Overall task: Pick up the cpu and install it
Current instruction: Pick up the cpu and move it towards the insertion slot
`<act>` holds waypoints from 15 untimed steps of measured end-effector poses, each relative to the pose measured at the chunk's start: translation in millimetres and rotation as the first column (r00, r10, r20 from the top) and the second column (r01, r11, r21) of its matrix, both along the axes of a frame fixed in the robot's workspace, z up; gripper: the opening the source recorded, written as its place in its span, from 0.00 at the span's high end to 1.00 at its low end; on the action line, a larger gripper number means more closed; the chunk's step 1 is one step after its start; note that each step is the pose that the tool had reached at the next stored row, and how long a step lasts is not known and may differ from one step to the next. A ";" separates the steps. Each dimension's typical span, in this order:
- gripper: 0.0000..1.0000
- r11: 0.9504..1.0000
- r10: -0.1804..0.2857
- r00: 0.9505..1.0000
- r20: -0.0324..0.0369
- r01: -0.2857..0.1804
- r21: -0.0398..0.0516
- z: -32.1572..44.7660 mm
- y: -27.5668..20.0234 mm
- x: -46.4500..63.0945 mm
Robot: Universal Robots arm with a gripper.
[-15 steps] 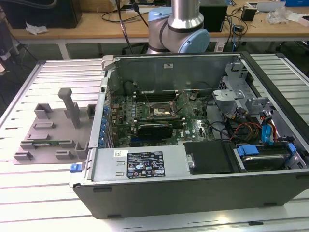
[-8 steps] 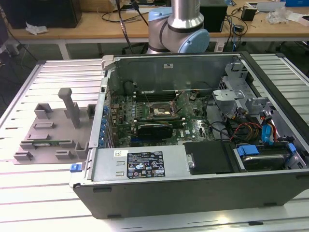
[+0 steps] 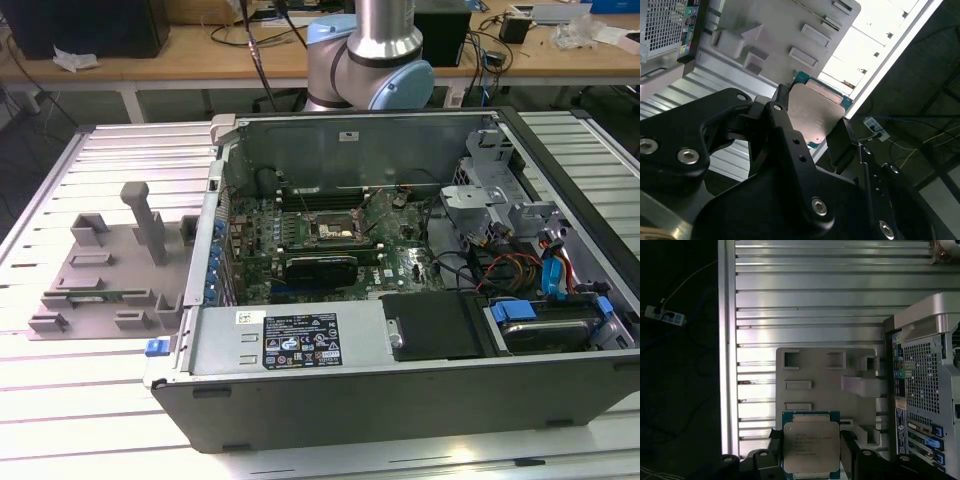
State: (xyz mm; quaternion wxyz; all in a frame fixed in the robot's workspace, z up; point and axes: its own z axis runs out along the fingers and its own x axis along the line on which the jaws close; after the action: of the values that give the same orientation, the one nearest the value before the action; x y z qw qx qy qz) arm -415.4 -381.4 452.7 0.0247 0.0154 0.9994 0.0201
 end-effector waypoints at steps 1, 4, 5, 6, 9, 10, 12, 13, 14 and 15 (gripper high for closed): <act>0.45 1.000 0.000 1.000 0.000 0.000 0.000 2.3 0.0 0.0; 0.45 1.000 0.000 1.000 0.000 0.000 0.000 10.8 0.0 0.0; 0.45 1.000 0.000 1.000 0.000 0.000 0.000 15.1 0.0 0.0; 0.45 1.000 0.000 1.000 0.000 0.000 0.000 16.9 0.0 0.0; 0.45 1.000 0.000 1.000 0.000 0.000 0.000 23.9 0.0 0.0; 0.45 1.000 0.000 1.000 0.000 0.000 0.000 27.6 0.0 0.0; 0.45 1.000 0.000 1.000 0.000 0.000 0.000 34.2 0.0 0.0; 0.45 1.000 0.000 1.000 0.000 0.000 0.000 36.1 0.0 0.0; 0.45 1.000 0.000 1.000 0.000 0.000 0.000 37.9 0.0 0.0; 0.45 1.000 0.000 1.000 0.000 0.000 0.000 39.8 0.0 0.0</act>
State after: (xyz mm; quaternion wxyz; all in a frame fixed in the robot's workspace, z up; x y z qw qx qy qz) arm -415.4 -381.4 492.4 0.0247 0.0154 0.9994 0.0201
